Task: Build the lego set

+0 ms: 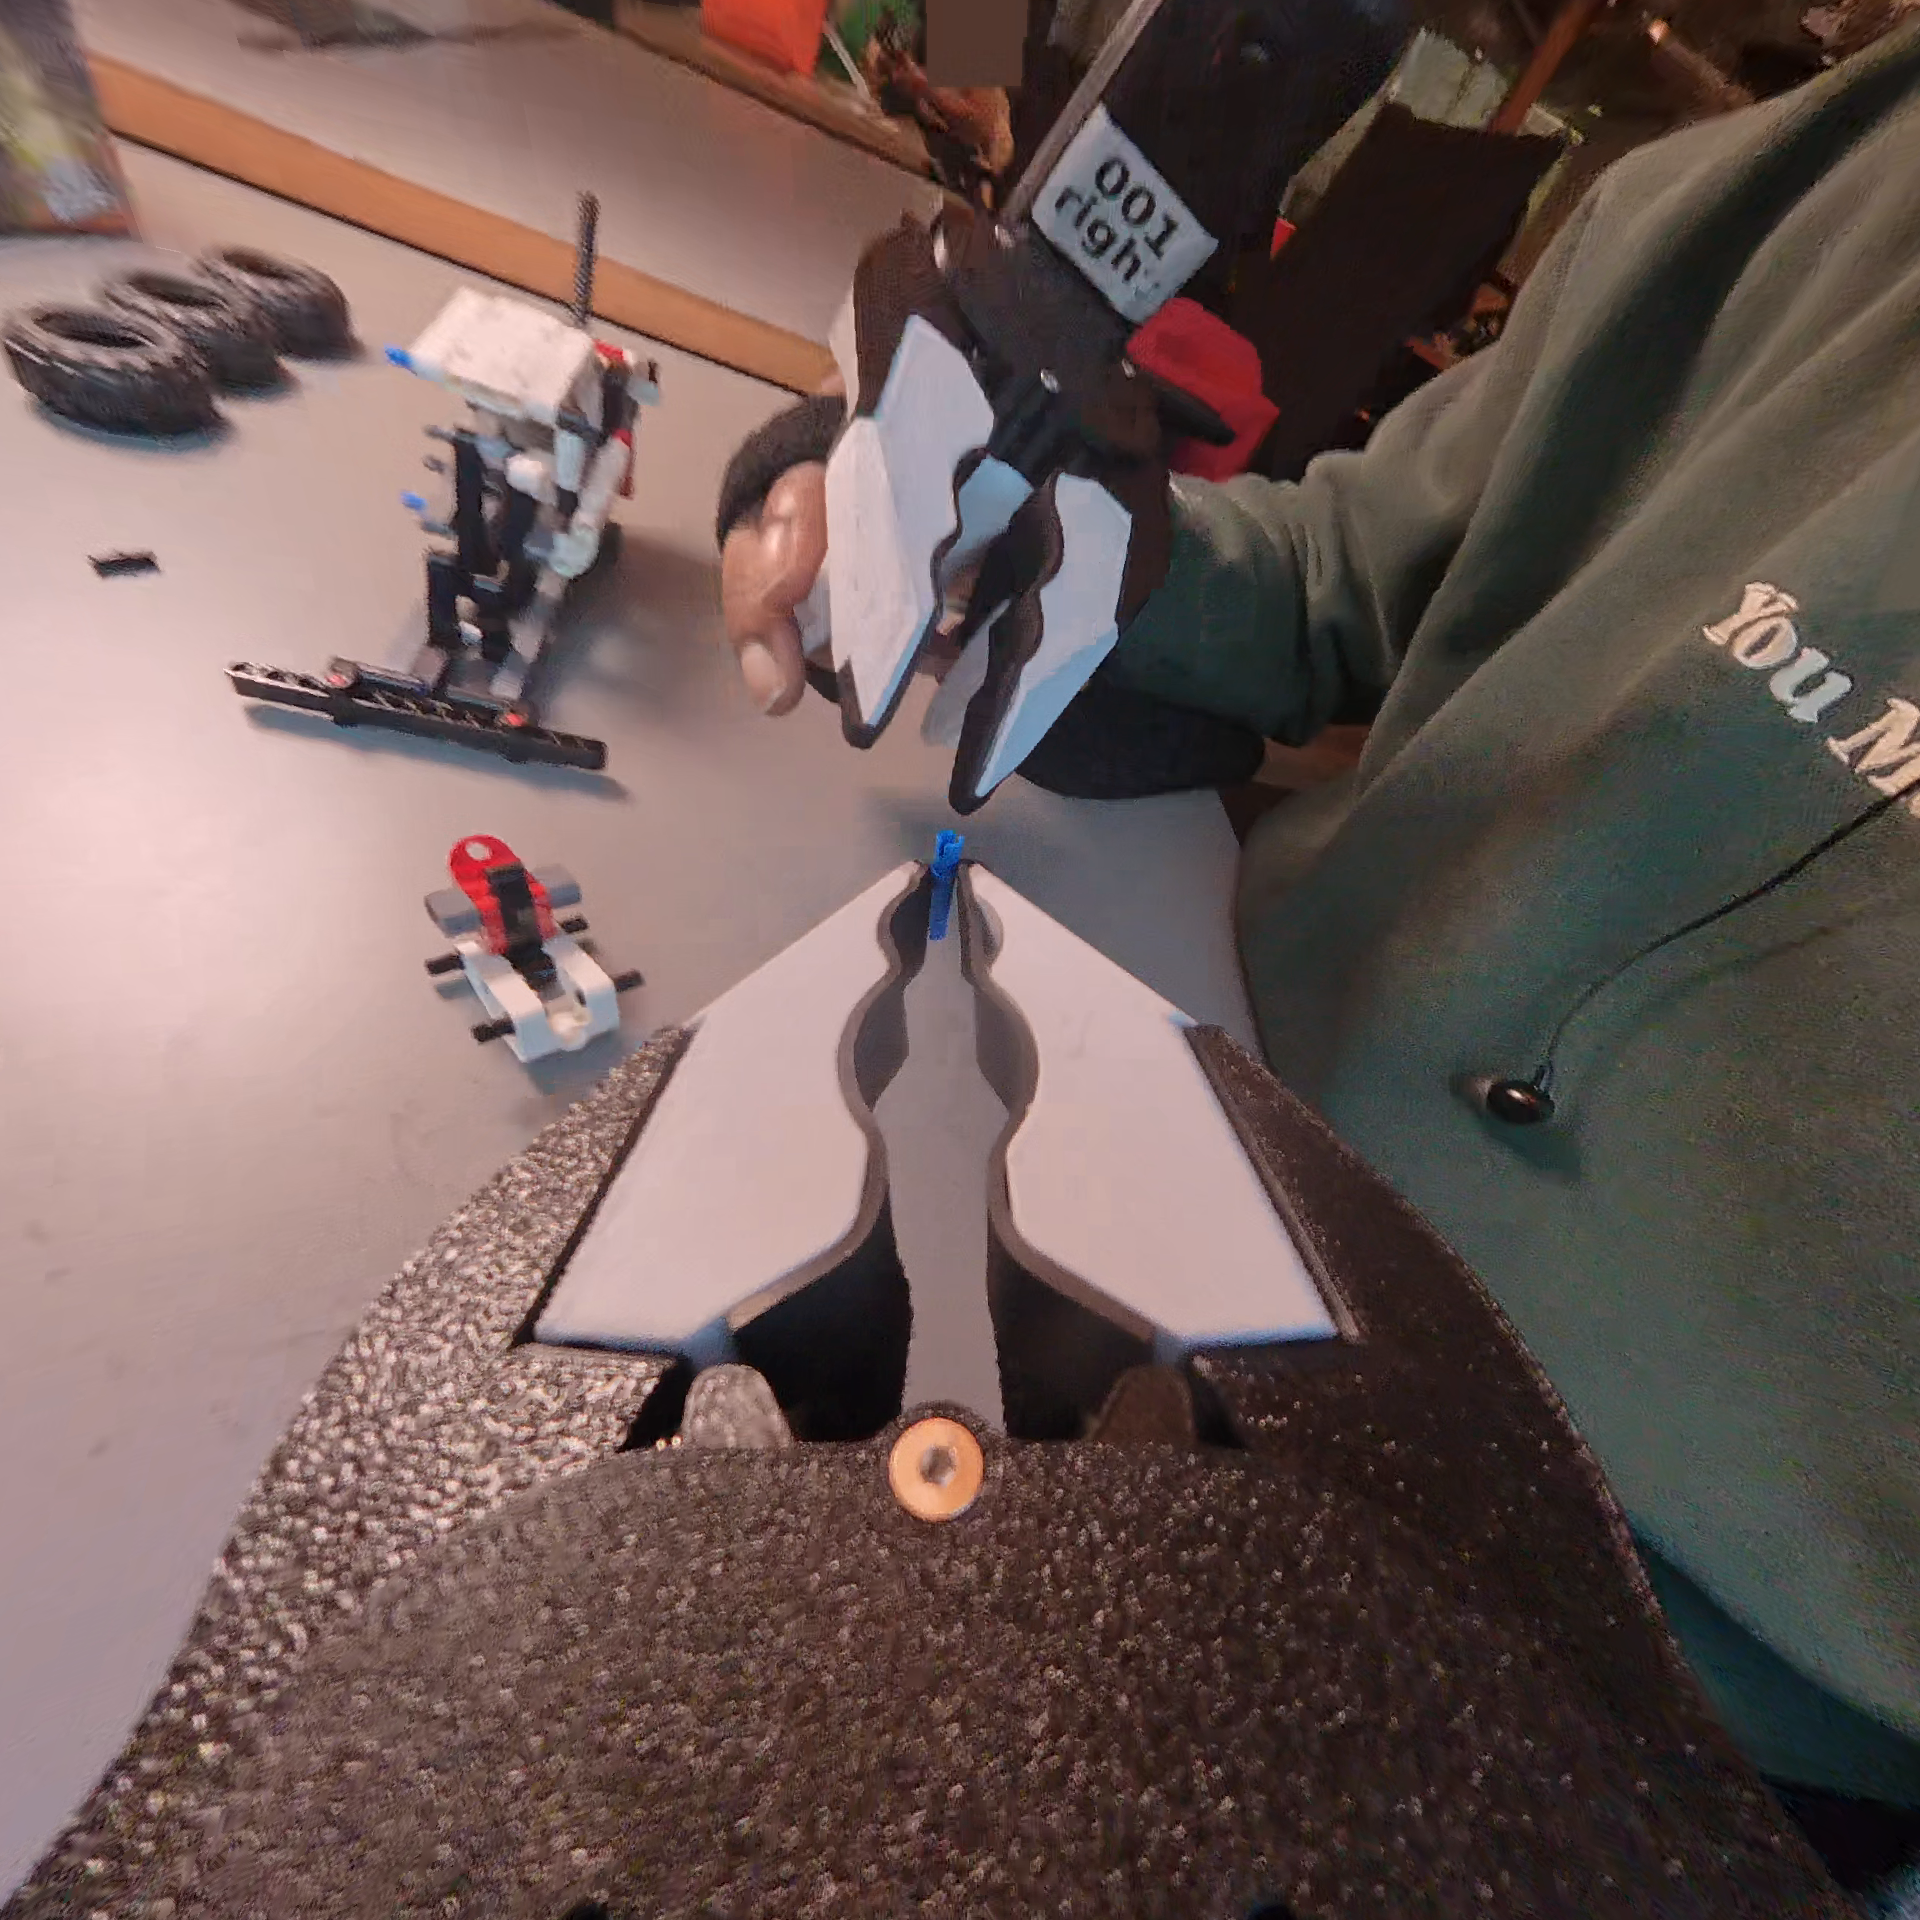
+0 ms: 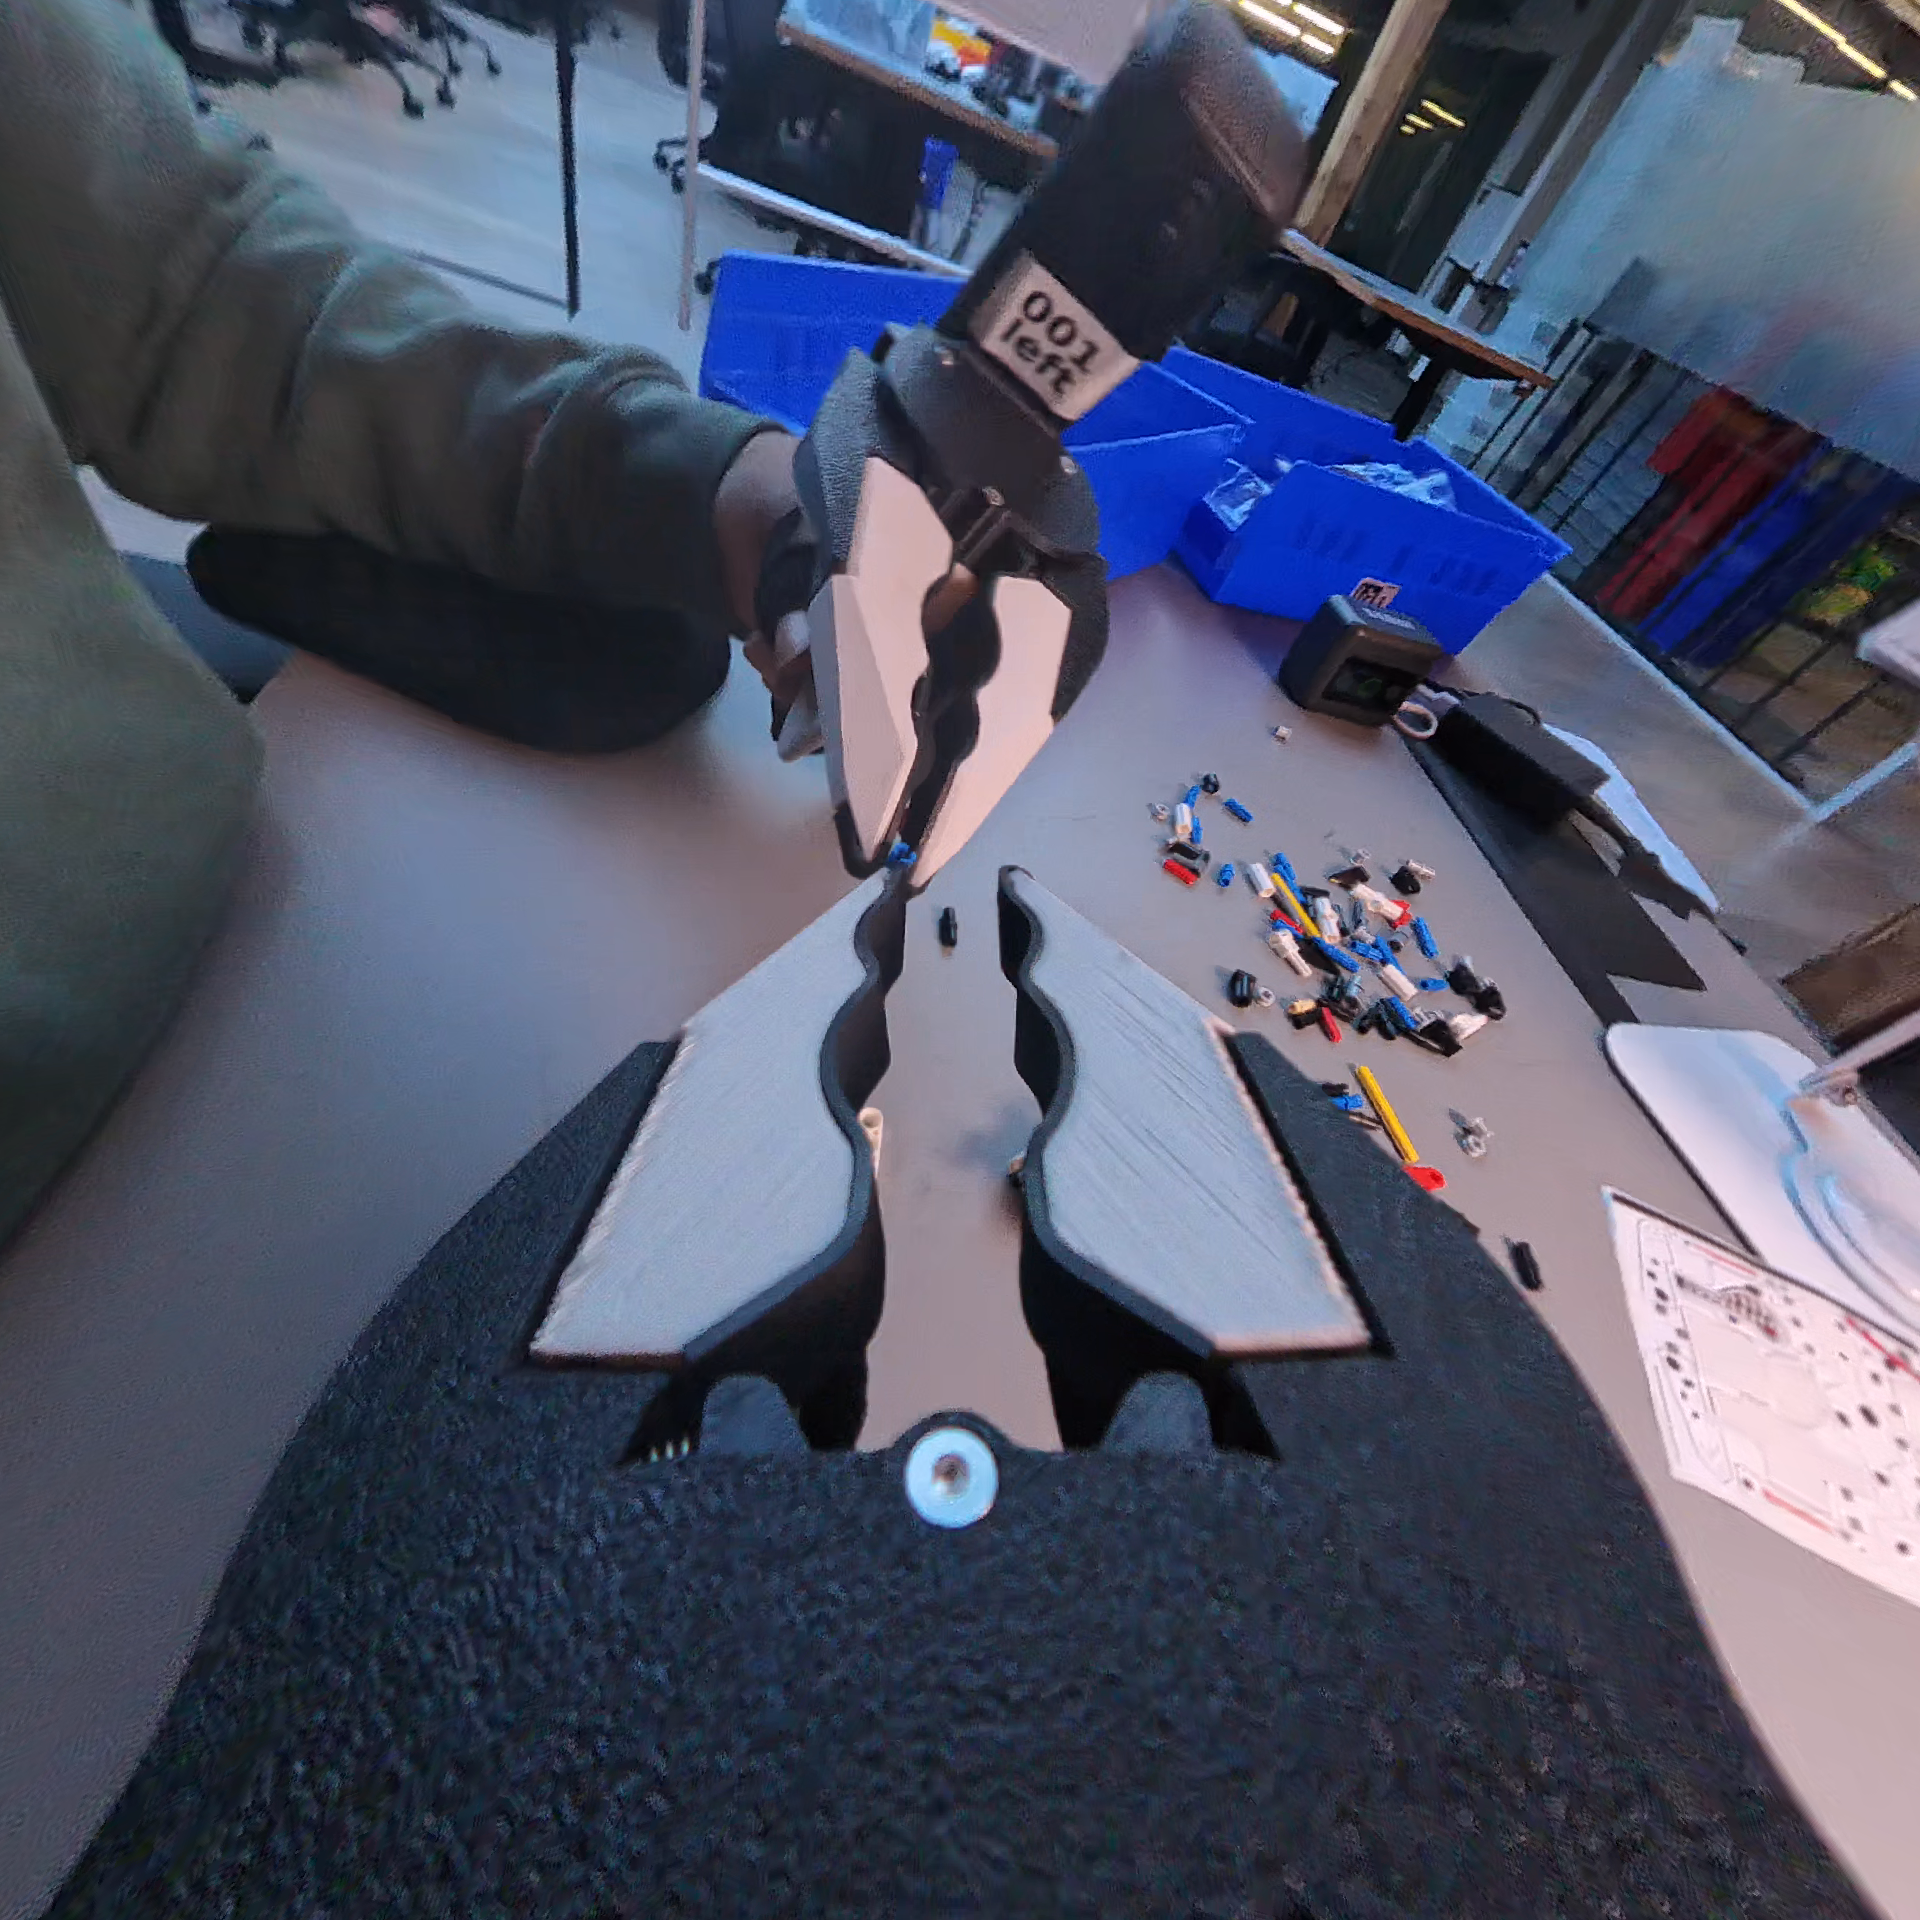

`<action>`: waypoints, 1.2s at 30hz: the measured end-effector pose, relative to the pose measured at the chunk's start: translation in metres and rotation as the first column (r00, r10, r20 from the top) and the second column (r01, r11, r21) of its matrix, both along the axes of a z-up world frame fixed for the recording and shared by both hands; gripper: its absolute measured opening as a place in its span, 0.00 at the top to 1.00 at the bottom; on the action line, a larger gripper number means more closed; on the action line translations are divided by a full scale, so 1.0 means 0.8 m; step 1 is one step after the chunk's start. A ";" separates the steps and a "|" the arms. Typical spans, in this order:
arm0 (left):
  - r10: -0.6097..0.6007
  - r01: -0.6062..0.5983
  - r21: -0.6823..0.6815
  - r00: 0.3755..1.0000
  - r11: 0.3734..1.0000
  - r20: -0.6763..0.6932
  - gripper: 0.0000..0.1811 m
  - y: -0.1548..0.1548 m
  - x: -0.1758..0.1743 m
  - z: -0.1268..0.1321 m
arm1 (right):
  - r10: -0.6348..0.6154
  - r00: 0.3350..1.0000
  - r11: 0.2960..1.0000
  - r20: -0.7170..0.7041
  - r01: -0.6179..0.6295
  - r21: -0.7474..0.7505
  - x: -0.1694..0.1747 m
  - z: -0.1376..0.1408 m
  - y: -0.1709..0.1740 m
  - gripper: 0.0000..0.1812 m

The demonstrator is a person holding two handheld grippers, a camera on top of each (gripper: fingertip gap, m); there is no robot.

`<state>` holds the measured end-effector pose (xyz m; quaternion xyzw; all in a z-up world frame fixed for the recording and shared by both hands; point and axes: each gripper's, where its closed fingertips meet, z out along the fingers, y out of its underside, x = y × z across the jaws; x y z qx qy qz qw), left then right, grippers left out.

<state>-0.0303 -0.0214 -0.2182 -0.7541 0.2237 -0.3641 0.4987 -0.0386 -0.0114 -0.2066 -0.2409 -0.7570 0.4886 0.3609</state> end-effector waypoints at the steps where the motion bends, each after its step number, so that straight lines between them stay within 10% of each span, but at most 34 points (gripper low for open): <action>1: -0.041 0.041 -0.033 0.999 0.999 0.000 0.97 -0.005 0.007 -0.007 | 0.031 1.000 0.998 -0.002 -0.031 0.050 0.005 -0.005 -0.007 0.91; 16: -0.211 0.239 -0.201 0.966 0.950 0.151 0.98 -0.029 0.036 -0.023 | 0.165 0.986 0.952 0.026 -0.166 0.259 0.031 -0.033 -0.047 0.94; 36: -0.139 0.172 -0.132 0.964 0.976 0.227 0.89 -0.022 0.014 -0.002 | 0.113 0.994 0.991 -0.008 -0.112 0.066 0.025 0.002 -0.026 0.98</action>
